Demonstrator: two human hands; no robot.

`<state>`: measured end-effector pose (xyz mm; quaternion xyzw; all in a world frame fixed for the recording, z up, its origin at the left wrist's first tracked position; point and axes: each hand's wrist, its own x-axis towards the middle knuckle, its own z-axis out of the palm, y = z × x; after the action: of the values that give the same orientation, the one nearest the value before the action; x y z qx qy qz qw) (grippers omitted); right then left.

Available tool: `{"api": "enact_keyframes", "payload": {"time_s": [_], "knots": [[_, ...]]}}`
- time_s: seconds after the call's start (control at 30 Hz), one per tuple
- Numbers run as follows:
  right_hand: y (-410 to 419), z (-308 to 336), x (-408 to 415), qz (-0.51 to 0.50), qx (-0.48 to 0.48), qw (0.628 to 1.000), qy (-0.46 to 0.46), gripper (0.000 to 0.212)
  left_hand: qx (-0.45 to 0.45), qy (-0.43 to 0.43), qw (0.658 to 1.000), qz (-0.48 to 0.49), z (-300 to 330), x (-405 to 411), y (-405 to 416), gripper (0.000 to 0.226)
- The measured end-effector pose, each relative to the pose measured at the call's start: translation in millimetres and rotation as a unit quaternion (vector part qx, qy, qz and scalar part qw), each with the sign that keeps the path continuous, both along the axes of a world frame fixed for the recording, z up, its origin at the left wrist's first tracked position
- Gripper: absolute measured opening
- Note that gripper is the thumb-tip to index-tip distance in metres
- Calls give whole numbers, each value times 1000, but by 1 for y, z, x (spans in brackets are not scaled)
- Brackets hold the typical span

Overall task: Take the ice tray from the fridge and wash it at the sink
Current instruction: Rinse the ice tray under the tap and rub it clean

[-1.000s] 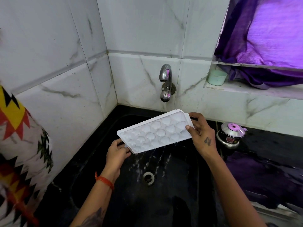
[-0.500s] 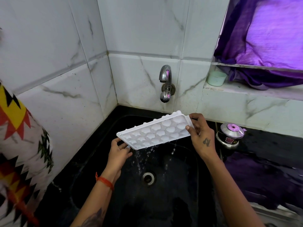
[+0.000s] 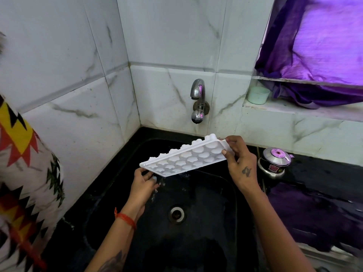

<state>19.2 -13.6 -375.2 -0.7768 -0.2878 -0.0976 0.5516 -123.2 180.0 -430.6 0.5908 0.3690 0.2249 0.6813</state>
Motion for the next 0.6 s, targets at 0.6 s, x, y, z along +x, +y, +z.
{"api": "enact_keyframes", "payload": {"time_s": [0.6], "knots": [[5,4,-10,-24,21,996,-85,44,12,-13,1000,-24,-3,5,7,45]]}}
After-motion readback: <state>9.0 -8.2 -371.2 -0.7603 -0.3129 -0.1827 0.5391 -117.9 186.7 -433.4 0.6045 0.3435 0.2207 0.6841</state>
